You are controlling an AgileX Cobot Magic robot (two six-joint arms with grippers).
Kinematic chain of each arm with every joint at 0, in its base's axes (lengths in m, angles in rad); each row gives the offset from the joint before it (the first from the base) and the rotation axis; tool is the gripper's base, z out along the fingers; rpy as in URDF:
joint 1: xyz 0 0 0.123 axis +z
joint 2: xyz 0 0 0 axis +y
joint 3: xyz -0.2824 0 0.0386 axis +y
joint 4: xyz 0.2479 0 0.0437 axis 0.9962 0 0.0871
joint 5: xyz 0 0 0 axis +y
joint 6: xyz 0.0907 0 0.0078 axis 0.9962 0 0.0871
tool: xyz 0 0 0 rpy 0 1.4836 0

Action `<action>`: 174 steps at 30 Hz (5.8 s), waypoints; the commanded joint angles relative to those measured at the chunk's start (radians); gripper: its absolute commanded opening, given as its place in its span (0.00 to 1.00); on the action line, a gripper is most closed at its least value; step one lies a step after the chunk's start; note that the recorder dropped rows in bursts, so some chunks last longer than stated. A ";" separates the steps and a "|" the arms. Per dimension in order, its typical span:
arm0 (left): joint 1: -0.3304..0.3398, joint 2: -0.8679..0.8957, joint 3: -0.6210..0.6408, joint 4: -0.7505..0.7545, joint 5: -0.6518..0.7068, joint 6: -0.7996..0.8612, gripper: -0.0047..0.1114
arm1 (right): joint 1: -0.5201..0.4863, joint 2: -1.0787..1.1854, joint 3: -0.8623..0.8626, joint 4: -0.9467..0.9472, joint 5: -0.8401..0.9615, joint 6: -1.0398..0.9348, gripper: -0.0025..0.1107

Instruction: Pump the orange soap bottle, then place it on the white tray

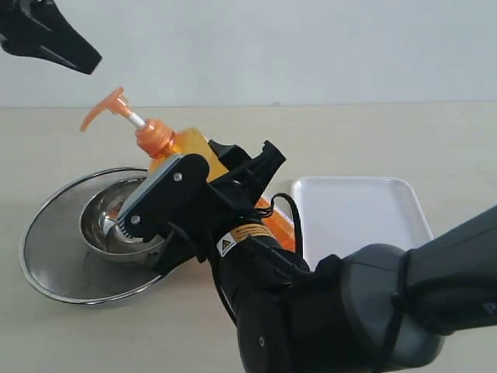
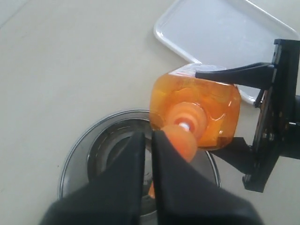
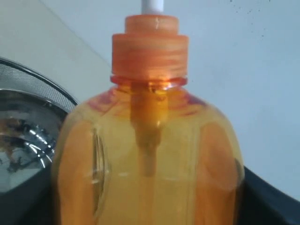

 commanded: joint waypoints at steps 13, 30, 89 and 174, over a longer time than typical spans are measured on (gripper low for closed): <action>0.046 0.048 -0.007 -0.193 0.083 0.083 0.08 | 0.001 -0.015 -0.010 -0.019 -0.050 -0.012 0.02; 0.019 0.131 0.061 -0.200 0.083 0.101 0.08 | 0.001 -0.015 -0.010 -0.021 -0.052 -0.018 0.02; 0.157 -0.566 0.696 -1.201 -0.650 0.722 0.08 | 0.001 -0.017 -0.010 0.144 -0.121 0.217 0.02; 0.157 -0.957 1.150 -1.201 -0.694 0.683 0.08 | -0.290 -0.235 0.369 0.018 -0.201 0.630 0.02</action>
